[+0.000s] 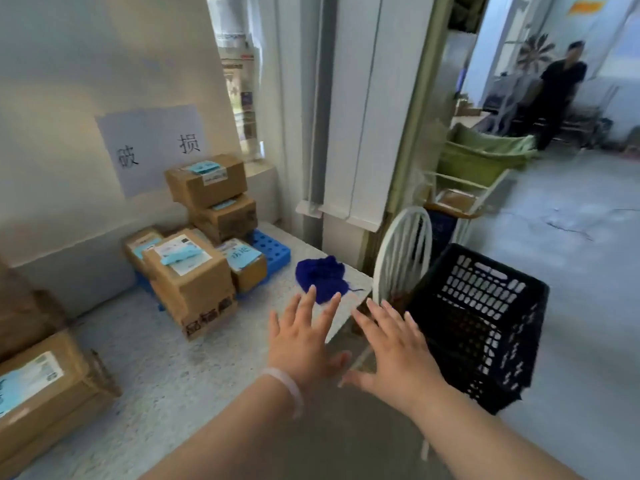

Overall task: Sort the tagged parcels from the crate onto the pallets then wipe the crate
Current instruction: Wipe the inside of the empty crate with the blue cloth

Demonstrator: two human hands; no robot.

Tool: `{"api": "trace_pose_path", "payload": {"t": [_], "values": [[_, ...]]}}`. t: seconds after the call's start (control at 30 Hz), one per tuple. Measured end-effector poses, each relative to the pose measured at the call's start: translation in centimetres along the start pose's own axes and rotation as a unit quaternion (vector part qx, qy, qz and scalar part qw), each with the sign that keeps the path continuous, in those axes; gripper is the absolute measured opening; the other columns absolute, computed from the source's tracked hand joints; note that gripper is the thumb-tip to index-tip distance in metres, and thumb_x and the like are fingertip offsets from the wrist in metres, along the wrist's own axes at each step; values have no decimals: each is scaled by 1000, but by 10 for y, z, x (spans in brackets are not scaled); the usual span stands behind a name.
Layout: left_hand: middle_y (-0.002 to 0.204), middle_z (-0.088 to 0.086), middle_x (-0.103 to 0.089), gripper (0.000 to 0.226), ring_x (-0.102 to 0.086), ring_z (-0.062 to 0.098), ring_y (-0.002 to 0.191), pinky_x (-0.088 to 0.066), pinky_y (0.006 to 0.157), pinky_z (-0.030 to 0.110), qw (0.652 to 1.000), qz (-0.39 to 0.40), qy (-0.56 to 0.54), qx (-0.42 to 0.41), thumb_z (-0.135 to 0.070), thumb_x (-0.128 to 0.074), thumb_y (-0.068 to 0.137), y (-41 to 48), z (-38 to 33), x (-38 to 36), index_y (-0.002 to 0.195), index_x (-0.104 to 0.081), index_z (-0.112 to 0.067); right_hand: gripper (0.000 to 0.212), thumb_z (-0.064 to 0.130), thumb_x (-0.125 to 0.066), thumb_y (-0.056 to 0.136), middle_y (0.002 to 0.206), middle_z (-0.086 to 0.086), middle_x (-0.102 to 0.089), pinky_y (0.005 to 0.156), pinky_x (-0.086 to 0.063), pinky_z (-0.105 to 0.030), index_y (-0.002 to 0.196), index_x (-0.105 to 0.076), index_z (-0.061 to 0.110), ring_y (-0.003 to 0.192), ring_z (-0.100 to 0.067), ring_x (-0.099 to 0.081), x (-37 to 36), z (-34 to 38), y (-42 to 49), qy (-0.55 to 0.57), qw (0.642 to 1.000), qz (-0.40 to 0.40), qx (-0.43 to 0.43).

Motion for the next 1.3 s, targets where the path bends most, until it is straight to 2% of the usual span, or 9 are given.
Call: {"api": "trace_pose_path", "payload": {"t": [0.1, 0.23, 0.43, 0.67, 0.97, 1.1, 1.3], "values": [[165, -3, 11, 93, 8, 23, 152, -5, 121, 54, 998, -5, -7, -58, -66, -52, 87, 10, -84, -23, 151, 13, -48, 97, 73, -52, 81, 164, 5, 8, 118, 13, -40, 155, -1, 37, 149, -15, 14, 21, -75, -47, -14, 998, -18, -52], [166, -2, 5, 94, 3, 23, 152, -8, 121, 53, 994, -10, -24, -102, -70, -52, 85, 15, -174, -50, 152, 10, -47, 98, 66, -57, 82, 163, 6, 13, 119, 12, -41, 154, 3, 39, 149, -15, 16, 32, -153, -108, -23, 993, -6, -112], [165, -1, 2, 92, -2, 22, 152, -12, 121, 52, 990, 36, -45, -126, -71, -50, 85, 18, -253, -84, 153, 8, -46, 101, 65, -60, 82, 163, 2, 15, 121, 9, -44, 154, 5, 38, 149, -18, 16, 26, -233, -161, -9, 981, 11, -195], [166, -2, 3, 90, 2, 21, 152, -4, 122, 53, 990, 52, -45, -122, -72, -47, 86, 65, -285, -111, 153, 7, -46, 98, 65, -55, 85, 163, 4, 17, 121, 7, -47, 154, 10, 37, 149, -17, 17, 19, -288, -142, -11, 977, 40, -211], [166, -2, 6, 86, 5, 23, 152, -2, 122, 53, 989, 94, -40, -103, -67, -46, 90, 171, -303, -151, 153, 9, -46, 97, 63, -56, 86, 163, 2, 14, 120, 8, -48, 154, 8, 37, 150, -20, 15, -1, -359, -55, -21, 974, 84, -211], [165, -1, 8, 86, 6, 24, 152, -1, 122, 54, 988, 111, -26, -104, -65, -47, 91, 214, -306, -157, 152, 11, -47, 94, 62, -55, 87, 164, 2, 11, 121, 5, -47, 154, 7, 37, 150, -20, 12, 7, -392, -15, -19, 974, 68, -217], [165, -1, 8, 87, 5, 23, 152, -1, 122, 52, 989, 126, -25, -74, -68, -46, 90, 249, -307, -171, 152, 11, -47, 93, 59, -55, 89, 164, 2, 12, 120, 8, -46, 154, 7, 37, 150, -19, 15, -6, -427, 26, -12, 977, 104, -186]]}}
Point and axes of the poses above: each hand's wrist, its own y-axis towards the middle knuckle, its own x-axis out of the back of the hand, z = x × y, the point moved 7 cm from there along y, towards the middle knuckle
